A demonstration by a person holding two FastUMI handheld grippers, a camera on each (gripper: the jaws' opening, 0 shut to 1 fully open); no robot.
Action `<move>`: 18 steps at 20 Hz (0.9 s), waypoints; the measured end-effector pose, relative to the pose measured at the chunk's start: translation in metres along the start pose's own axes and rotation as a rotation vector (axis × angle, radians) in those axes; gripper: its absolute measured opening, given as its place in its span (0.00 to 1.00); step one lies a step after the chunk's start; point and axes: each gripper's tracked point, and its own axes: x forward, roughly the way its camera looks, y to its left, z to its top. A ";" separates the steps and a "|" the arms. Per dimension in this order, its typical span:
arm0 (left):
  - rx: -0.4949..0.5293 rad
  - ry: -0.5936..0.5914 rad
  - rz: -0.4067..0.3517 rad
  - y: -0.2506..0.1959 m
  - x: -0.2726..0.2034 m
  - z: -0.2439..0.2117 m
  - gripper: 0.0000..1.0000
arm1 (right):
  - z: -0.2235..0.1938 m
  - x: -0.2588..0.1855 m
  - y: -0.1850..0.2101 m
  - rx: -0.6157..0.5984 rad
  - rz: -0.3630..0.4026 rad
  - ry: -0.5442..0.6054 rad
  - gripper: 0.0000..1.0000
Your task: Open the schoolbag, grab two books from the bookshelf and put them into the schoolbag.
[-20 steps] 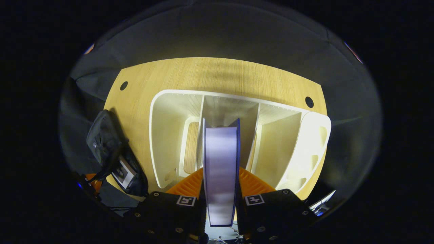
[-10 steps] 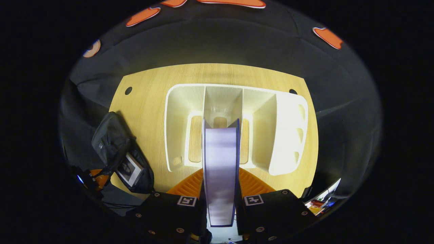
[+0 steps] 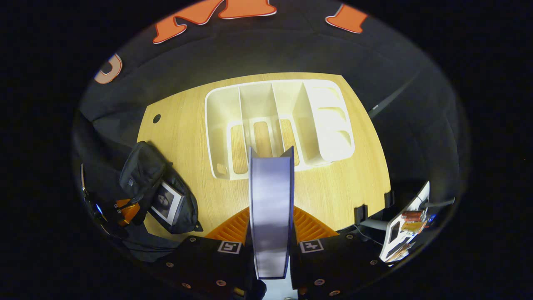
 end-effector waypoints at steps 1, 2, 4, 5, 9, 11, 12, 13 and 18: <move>0.012 0.003 -0.012 0.000 -0.001 -0.002 0.05 | -0.014 -0.004 0.003 0.027 0.009 -0.001 0.36; 0.029 0.001 -0.021 0.002 -0.002 -0.001 0.05 | -0.027 -0.006 0.006 0.056 0.018 0.001 0.36; 0.067 0.002 -0.032 0.003 -0.005 0.000 0.05 | -0.051 -0.010 0.015 0.111 0.038 0.005 0.36; 0.088 0.004 -0.039 0.004 -0.008 0.001 0.05 | -0.063 -0.011 0.021 0.136 0.053 0.006 0.35; 0.147 0.001 -0.059 0.009 -0.013 0.009 0.05 | -0.097 -0.012 0.047 0.232 0.114 -0.005 0.35; 0.170 0.003 -0.073 0.010 -0.013 0.009 0.05 | -0.106 -0.012 0.066 0.275 0.164 -0.023 0.35; 0.180 0.005 -0.078 0.012 -0.013 0.010 0.05 | -0.109 -0.011 0.078 0.295 0.195 -0.032 0.35; 0.190 0.002 -0.081 0.014 -0.015 0.012 0.05 | -0.111 -0.010 0.091 0.313 0.233 -0.043 0.35; 0.230 -0.013 -0.087 0.024 -0.020 0.020 0.05 | -0.111 0.004 0.158 0.406 0.423 -0.085 0.35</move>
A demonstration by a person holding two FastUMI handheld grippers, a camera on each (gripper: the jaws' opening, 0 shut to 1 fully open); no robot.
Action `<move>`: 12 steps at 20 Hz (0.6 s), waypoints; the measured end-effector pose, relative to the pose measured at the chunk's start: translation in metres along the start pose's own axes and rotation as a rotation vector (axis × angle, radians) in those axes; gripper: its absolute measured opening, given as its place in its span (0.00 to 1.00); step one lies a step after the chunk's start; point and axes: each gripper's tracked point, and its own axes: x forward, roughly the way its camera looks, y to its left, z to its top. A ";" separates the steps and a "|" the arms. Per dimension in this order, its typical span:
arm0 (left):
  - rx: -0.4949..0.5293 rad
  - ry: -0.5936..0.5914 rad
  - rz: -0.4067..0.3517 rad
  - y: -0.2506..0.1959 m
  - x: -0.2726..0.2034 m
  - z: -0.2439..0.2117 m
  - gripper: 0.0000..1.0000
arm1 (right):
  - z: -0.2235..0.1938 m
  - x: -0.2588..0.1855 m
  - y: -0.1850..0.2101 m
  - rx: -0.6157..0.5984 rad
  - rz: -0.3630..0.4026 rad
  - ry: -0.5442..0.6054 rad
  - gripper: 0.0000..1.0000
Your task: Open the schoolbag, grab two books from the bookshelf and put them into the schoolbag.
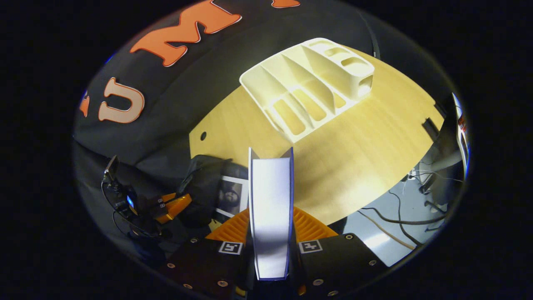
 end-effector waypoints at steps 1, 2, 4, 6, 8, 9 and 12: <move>0.007 -0.003 0.003 0.002 -0.001 0.002 0.05 | -0.004 0.011 0.006 0.015 0.028 -0.006 0.35; 0.012 -0.005 0.004 0.004 -0.002 0.003 0.05 | -0.008 0.021 0.014 0.021 0.054 -0.008 0.34; 0.024 -0.004 0.003 0.005 -0.003 0.004 0.05 | -0.016 0.040 0.029 0.036 0.106 0.000 0.34; 0.038 -0.005 0.004 0.006 -0.005 0.005 0.05 | -0.022 0.055 0.044 0.032 0.146 0.009 0.34; 0.042 -0.016 0.000 0.007 -0.006 0.006 0.05 | -0.025 0.071 0.058 0.026 0.189 0.004 0.34; 0.042 -0.018 -0.001 0.007 -0.005 0.008 0.05 | -0.029 0.077 0.064 0.032 0.212 0.007 0.34; 0.039 -0.034 -0.004 -0.001 -0.009 0.012 0.05 | -0.043 0.105 0.087 0.065 0.293 0.024 0.34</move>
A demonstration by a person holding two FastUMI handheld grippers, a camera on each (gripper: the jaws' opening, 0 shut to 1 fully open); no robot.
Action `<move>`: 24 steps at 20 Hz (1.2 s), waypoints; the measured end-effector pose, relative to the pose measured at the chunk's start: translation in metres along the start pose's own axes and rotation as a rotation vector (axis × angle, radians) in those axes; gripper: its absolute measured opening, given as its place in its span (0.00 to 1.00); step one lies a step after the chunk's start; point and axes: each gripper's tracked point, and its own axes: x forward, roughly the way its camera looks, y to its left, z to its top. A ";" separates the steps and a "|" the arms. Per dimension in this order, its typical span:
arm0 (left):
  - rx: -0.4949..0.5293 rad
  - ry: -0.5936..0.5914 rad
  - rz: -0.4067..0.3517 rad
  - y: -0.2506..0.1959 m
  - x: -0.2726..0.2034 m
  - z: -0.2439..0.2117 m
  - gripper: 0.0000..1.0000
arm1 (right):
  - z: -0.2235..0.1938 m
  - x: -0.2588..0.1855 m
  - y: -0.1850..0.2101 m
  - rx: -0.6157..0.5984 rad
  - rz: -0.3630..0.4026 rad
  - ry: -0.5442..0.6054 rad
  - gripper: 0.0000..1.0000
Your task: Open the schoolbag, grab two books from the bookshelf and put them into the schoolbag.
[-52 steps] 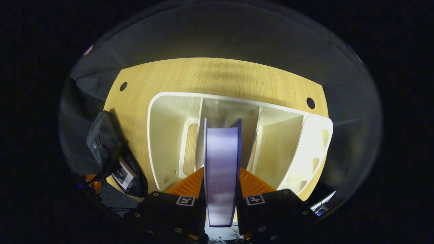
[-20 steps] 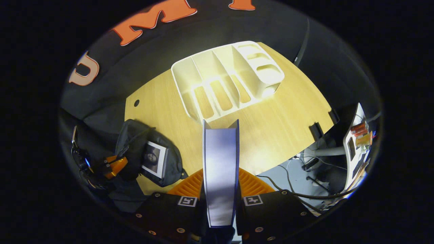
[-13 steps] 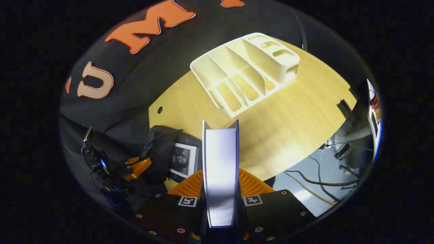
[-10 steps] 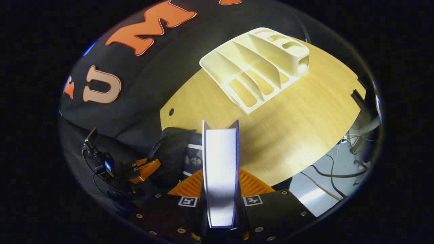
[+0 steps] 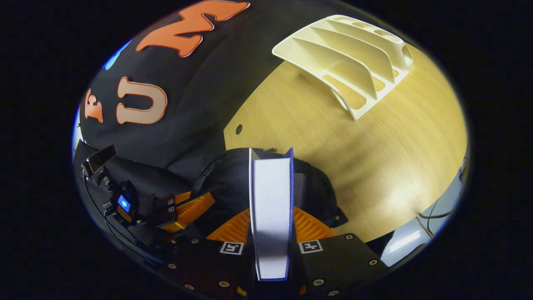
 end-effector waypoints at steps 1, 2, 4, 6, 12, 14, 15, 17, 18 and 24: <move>-0.003 -0.005 -0.005 -0.002 0.001 0.001 0.05 | -0.004 0.012 0.003 0.024 0.027 0.001 0.34; -0.004 -0.012 -0.013 -0.005 0.001 0.003 0.05 | -0.005 0.023 0.004 0.048 0.058 -0.003 0.34; 0.011 -0.024 -0.016 -0.009 0.001 0.007 0.05 | -0.004 0.047 0.005 0.120 0.112 -0.022 0.34; 0.014 -0.031 -0.023 -0.014 0.003 0.012 0.05 | -0.005 0.068 0.007 0.155 0.160 -0.030 0.34; 0.036 -0.023 -0.063 -0.033 0.012 0.019 0.05 | -0.005 0.116 0.016 0.172 0.265 -0.064 0.34; 0.039 -0.016 -0.074 -0.038 0.014 0.019 0.05 | -0.005 0.129 0.019 0.182 0.293 -0.062 0.35; 0.042 -0.016 -0.079 -0.041 0.014 0.019 0.05 | -0.007 0.134 0.021 0.183 0.301 -0.058 0.35; 0.047 -0.013 -0.083 -0.043 0.015 0.017 0.05 | -0.006 0.142 0.024 0.176 0.312 -0.053 0.35; 0.050 -0.015 -0.083 -0.044 0.015 0.017 0.05 | -0.007 0.148 0.025 0.168 0.310 -0.049 0.35; -0.032 -0.025 -0.052 -0.043 0.019 0.006 0.05 | -0.022 0.157 -0.002 0.001 0.119 0.065 0.68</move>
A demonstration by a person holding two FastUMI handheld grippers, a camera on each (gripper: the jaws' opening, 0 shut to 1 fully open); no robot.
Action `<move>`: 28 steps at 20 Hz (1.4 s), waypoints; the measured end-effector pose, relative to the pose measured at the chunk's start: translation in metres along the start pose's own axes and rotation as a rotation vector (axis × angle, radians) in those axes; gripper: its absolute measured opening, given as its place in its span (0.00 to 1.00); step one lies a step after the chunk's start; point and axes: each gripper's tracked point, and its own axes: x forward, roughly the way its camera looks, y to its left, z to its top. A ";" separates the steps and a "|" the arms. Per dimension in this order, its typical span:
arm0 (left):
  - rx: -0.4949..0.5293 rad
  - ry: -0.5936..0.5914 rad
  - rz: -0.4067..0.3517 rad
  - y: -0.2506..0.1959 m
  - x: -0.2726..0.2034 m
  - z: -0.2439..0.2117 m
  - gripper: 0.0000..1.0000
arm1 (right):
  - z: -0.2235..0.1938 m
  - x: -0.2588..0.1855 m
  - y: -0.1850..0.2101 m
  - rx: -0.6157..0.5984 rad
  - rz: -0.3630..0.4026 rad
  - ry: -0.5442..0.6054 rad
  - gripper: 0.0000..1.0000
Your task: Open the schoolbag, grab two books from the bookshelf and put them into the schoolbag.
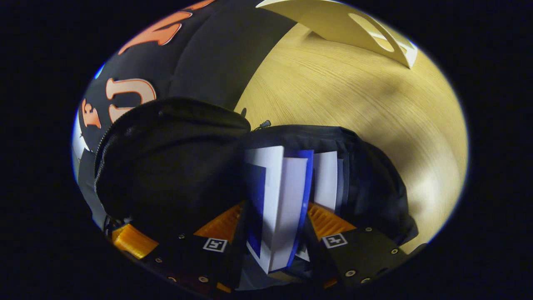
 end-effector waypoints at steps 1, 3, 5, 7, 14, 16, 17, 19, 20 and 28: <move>-0.011 -0.004 0.014 0.001 0.001 0.000 0.05 | -0.001 -0.011 -0.001 -0.033 -0.020 0.015 0.70; -0.032 -0.009 0.048 0.001 0.003 -0.002 0.05 | 0.003 -0.025 -0.007 -0.121 -0.068 0.024 0.79; -0.053 -0.008 0.081 0.001 0.008 -0.004 0.05 | 0.012 -0.042 -0.021 -0.196 -0.113 0.030 0.87; -0.084 -0.009 0.091 -0.008 0.010 -0.004 0.08 | 0.023 -0.063 -0.031 -0.232 -0.142 0.030 0.94; -0.157 -0.038 0.103 -0.057 0.033 0.013 0.45 | 0.082 -0.148 -0.067 -0.341 -0.227 -0.050 0.98; -0.168 -0.062 0.111 -0.070 0.039 0.027 0.66 | 0.106 -0.177 -0.075 -0.377 -0.250 -0.097 0.98; -0.178 -0.075 0.116 -0.075 0.046 0.036 0.75 | 0.119 -0.194 -0.080 -0.398 -0.265 -0.124 0.98; -0.197 -0.107 0.133 -0.088 0.049 0.053 0.88 | 0.146 -0.224 -0.084 -0.443 -0.290 -0.185 0.98; -0.199 -0.129 0.156 -0.090 0.051 0.060 0.89 | 0.161 -0.242 -0.086 -0.469 -0.303 -0.218 0.98; -0.254 -0.422 0.395 -0.113 0.036 0.151 0.93 | 0.242 -0.350 -0.066 -0.722 -0.320 -0.425 0.98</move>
